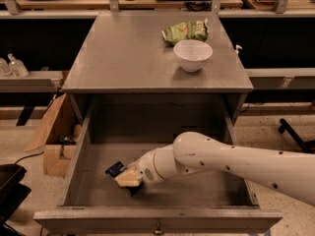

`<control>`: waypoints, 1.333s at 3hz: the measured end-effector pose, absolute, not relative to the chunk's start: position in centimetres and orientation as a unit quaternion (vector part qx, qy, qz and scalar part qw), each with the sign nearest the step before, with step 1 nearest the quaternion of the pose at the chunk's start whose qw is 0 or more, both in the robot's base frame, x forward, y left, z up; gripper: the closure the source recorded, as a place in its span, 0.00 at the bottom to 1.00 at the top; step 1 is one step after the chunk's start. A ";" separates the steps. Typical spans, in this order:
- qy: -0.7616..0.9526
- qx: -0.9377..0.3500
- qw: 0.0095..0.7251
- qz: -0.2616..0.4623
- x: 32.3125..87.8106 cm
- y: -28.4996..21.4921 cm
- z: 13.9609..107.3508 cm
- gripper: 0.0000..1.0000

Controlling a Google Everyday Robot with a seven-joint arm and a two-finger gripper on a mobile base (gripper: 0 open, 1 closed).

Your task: Place rxbar blueberry into top drawer

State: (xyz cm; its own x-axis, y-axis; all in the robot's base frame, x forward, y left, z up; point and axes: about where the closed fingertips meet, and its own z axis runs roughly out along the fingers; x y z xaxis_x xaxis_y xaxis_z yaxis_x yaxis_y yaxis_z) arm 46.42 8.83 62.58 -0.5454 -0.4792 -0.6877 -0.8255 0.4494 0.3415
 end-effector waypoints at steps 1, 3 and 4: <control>0.811 -0.403 0.256 0.338 46.4 8.9 62.6 0.28; 0.811 -0.404 0.255 0.339 46.2 9.1 62.5 0.00; 0.811 -0.404 0.255 0.339 46.2 9.1 62.5 0.00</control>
Offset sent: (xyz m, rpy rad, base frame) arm -0.0006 0.0010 -0.0002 0.0001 0.0006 0.0025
